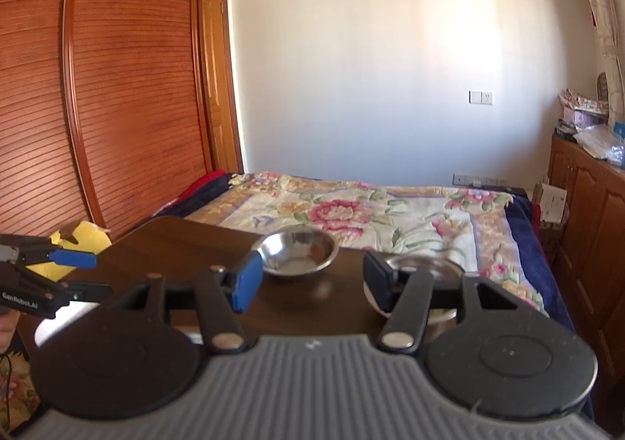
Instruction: Organize plates and bowls
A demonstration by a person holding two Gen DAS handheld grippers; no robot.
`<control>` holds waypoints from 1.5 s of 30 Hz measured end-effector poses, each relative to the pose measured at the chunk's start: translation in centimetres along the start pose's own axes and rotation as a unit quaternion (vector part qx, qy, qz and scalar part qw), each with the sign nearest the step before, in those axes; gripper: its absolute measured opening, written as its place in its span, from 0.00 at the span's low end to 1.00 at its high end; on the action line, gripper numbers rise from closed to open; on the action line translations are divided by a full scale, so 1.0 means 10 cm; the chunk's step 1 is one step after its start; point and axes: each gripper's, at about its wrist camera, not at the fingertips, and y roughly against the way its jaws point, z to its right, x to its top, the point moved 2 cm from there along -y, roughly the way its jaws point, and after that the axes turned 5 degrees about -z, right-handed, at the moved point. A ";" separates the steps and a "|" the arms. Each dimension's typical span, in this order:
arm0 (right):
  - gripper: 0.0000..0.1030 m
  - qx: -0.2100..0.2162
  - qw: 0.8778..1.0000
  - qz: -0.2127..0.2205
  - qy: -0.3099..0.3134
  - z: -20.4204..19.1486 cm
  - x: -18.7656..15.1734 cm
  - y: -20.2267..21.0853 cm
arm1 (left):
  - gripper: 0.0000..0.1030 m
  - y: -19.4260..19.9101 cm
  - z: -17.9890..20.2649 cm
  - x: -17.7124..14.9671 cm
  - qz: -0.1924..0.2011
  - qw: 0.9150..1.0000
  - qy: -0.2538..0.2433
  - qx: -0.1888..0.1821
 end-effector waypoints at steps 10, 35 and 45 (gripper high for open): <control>0.56 0.008 1.000 0.000 0.009 -0.04 0.07 -0.07 | 0.78 -0.04 0.01 0.10 0.003 1.000 -0.004 -0.001; 0.57 0.032 0.998 -0.055 -0.018 0.38 0.45 -0.99 | 0.91 -0.82 -0.18 0.90 -0.024 0.999 0.034 0.010; 0.56 0.049 0.992 -0.111 -0.035 0.45 0.33 -1.59 | 0.90 -1.49 -0.24 0.91 -0.069 0.996 0.053 0.017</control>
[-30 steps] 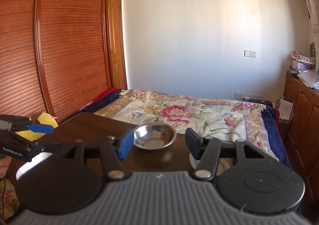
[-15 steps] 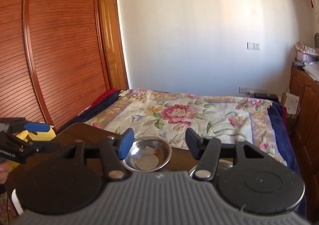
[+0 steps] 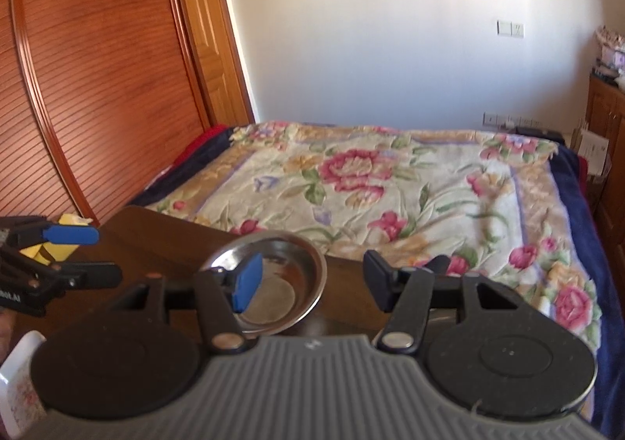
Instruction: Organize plates and bowls
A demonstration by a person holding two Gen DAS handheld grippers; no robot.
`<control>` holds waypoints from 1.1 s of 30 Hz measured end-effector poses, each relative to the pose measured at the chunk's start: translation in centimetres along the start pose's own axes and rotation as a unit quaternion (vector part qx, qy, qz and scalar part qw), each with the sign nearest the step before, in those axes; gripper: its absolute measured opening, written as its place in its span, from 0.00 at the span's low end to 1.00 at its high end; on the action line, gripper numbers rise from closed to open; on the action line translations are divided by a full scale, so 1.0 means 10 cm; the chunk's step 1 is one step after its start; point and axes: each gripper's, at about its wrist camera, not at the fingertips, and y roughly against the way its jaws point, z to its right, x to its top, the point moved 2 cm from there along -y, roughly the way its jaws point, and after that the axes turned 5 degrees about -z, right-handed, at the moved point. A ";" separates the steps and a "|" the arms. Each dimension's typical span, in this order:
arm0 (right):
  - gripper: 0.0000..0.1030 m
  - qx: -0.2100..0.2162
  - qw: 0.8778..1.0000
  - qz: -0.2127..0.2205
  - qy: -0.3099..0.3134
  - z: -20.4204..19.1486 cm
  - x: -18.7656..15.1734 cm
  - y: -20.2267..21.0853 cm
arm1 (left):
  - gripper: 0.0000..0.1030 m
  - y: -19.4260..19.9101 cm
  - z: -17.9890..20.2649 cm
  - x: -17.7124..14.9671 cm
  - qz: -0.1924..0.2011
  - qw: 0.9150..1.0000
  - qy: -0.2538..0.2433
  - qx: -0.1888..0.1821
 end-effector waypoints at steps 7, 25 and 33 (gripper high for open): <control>0.56 0.013 1.000 -0.028 -0.007 0.02 0.03 -0.27 | 0.89 -0.40 -0.09 0.03 -0.030 0.999 0.026 -0.007; 0.56 0.009 0.997 -0.082 -0.009 0.03 0.02 -0.66 | 0.81 -0.86 -0.25 0.04 -0.069 0.993 0.086 -0.031; 0.56 0.009 0.995 -0.098 -0.014 0.02 -0.01 -0.75 | 0.63 -0.97 -0.27 0.04 -0.077 0.992 0.096 -0.036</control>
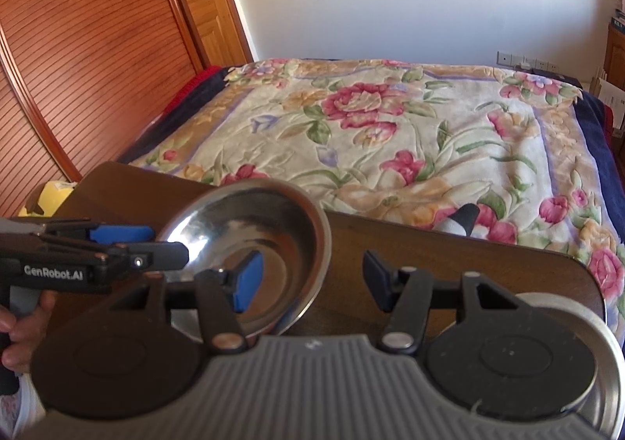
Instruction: Organize plates and bowls
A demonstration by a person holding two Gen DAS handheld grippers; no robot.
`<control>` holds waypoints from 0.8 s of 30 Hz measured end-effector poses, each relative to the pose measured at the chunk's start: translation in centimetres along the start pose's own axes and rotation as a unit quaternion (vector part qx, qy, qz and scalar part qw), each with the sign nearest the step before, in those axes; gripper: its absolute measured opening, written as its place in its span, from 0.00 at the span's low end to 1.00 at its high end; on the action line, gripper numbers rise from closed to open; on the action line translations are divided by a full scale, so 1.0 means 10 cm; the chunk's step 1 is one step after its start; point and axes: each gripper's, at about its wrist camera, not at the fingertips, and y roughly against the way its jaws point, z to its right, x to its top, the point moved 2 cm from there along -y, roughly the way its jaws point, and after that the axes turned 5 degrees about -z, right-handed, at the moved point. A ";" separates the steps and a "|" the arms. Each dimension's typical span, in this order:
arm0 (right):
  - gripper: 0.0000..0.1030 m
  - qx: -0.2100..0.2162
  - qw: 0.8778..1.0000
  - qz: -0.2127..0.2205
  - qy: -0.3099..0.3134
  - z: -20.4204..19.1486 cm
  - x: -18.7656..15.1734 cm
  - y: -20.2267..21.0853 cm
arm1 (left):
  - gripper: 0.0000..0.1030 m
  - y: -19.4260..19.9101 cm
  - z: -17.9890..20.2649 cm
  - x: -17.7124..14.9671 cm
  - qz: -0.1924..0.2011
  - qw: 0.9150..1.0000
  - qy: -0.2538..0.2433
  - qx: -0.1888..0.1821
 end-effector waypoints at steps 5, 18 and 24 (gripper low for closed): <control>0.52 0.005 1.000 -0.005 -0.009 0.01 -0.01 -0.03 | 0.55 -0.04 -0.03 0.01 -0.004 1.000 0.008 -0.006; 0.42 0.007 1.000 -0.006 -0.004 -0.05 -0.02 -0.07 | 0.33 -0.08 -0.01 0.01 -0.003 1.000 0.011 -0.015; 0.32 0.017 1.000 0.001 -0.004 -0.09 -0.06 -0.03 | 0.26 -0.01 0.05 -0.02 0.000 1.000 0.000 -0.021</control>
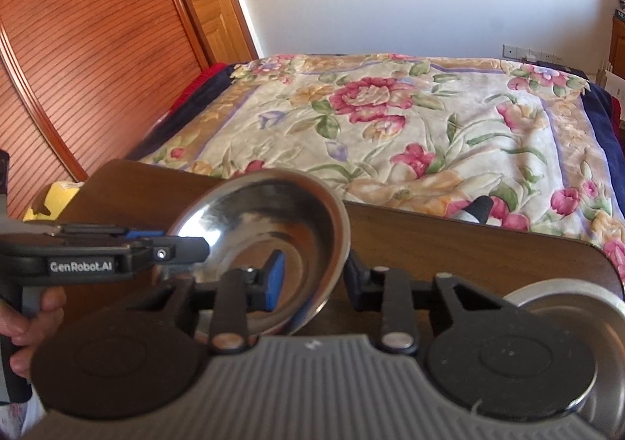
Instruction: Organize plates and bowls
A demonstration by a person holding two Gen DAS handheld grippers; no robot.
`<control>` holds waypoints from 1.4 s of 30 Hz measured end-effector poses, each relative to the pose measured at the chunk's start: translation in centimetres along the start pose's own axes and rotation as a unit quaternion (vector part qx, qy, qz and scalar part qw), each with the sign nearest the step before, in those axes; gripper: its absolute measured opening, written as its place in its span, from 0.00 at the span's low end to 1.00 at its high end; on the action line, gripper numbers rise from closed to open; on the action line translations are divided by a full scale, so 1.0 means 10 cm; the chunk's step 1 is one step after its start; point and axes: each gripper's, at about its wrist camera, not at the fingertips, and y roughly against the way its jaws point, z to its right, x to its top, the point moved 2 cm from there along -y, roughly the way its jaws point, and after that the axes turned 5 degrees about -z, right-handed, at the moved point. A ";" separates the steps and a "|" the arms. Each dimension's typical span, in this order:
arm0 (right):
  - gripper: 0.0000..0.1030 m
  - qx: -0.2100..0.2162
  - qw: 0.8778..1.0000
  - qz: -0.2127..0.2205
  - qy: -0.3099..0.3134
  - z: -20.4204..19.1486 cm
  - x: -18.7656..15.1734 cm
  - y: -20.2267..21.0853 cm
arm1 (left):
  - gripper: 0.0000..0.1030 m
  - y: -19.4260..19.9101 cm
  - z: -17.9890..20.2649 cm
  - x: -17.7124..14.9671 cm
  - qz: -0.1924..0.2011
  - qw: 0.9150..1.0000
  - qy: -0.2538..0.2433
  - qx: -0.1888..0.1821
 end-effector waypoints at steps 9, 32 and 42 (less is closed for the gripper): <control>0.29 -0.010 1.000 0.009 0.009 -0.07 -0.04 0.07 | 0.26 0.12 0.02 -0.04 0.005 1.000 -0.013 -0.003; 0.22 -0.006 0.997 0.067 0.025 -0.35 -0.13 0.74 | 0.26 1.10 0.30 -0.27 0.070 0.996 -0.054 -0.021; 0.22 -0.014 0.995 0.090 0.044 -0.53 -0.27 1.13 | 0.26 1.51 0.48 -0.49 0.093 0.992 -0.082 -0.021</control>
